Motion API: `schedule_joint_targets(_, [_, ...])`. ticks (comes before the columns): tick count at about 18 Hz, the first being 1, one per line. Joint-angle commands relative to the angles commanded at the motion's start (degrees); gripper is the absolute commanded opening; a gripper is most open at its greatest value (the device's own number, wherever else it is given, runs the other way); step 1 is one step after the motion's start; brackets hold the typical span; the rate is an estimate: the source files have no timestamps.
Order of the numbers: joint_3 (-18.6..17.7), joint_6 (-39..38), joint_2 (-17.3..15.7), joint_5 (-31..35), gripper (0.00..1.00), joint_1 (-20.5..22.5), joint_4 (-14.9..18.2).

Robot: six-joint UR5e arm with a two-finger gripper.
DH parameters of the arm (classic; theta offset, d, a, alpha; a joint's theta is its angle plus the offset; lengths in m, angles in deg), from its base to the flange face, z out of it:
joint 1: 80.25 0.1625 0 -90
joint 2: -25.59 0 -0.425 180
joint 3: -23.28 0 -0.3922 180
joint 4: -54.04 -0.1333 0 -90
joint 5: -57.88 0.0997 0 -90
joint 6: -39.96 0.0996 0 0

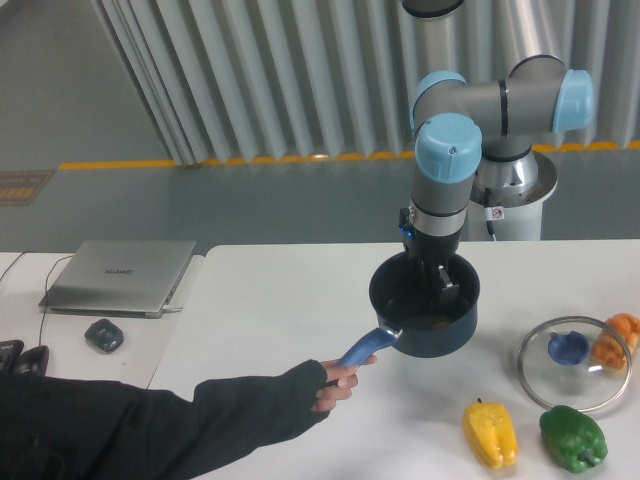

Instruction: Place the egg in the pot

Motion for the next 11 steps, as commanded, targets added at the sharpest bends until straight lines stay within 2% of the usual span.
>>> schedule_joint_targets(1, [0.09, 0.09, -0.09, 0.00, 1.00, 0.09, 0.00])
schedule_joint_targets(11, [0.09, 1.93, -1.23, 0.00, 1.00, 0.53, -0.18])
